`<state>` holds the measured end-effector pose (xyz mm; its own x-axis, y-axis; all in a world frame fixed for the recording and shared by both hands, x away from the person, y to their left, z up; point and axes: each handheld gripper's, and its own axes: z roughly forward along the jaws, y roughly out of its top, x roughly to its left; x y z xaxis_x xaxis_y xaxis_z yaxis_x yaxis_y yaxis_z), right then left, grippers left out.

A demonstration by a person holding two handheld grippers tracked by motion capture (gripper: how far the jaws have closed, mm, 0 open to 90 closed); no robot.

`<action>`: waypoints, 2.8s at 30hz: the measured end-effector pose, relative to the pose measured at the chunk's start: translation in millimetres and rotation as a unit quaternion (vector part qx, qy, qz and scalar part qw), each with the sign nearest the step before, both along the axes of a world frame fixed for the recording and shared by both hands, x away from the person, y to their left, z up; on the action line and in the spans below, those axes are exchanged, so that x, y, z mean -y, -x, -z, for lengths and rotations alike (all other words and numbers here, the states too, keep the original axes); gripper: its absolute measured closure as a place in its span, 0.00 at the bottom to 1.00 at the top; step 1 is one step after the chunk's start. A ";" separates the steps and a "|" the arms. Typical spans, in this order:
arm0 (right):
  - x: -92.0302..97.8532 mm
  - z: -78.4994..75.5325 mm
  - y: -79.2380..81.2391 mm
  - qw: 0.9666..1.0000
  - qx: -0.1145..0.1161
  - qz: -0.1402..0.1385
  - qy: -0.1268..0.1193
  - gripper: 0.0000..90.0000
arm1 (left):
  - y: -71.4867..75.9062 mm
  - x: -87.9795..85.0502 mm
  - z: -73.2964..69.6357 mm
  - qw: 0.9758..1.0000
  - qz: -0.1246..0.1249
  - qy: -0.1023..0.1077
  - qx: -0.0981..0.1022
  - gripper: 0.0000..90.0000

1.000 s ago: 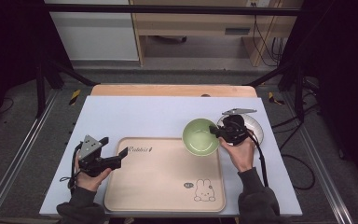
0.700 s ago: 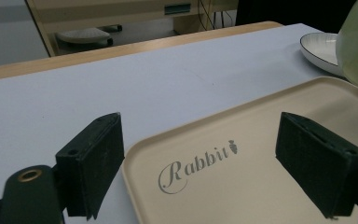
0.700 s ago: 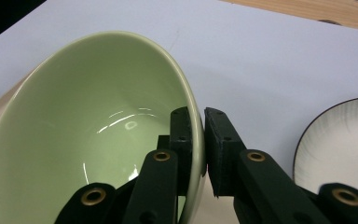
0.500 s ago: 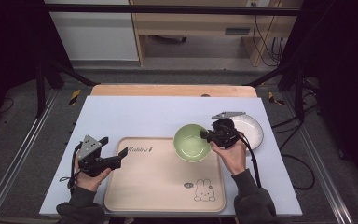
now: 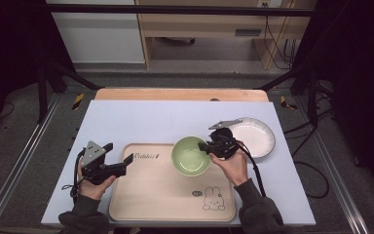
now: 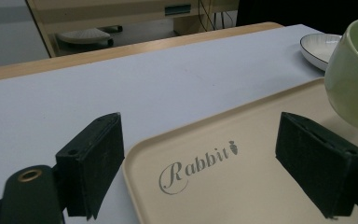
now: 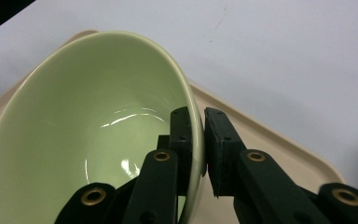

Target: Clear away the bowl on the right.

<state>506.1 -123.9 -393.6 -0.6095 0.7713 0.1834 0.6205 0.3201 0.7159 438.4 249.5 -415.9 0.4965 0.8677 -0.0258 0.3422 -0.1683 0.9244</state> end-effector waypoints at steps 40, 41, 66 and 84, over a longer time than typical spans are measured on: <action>-41.8 34.2 -1.2 0.998 -0.044 -0.042 0.018 0.91 | -0.1 -1.0 0.0 1.000 -0.001 0.000 0.000 0.17; -42.2 34.5 -1.2 0.998 -0.045 -0.042 0.019 0.91 | -0.1 -1.0 0.1 1.000 -0.001 0.000 0.000 0.17; -42.7 45.5 -7.4 0.997 -0.055 -0.047 0.030 0.92 | -0.3 -0.3 0.8 1.000 -0.002 -0.001 -0.001 0.17; -39.2 51.3 -10.7 0.997 -0.057 -0.047 0.030 0.91 | -0.7 -0.1 1.8 1.000 -0.002 -0.002 -0.003 0.17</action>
<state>516.8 -84.7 -444.9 -0.6575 0.7235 0.2102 0.6619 0.4214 0.6199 439.2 249.6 -417.7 0.4936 0.8693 -0.0258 0.3490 -0.1709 0.9214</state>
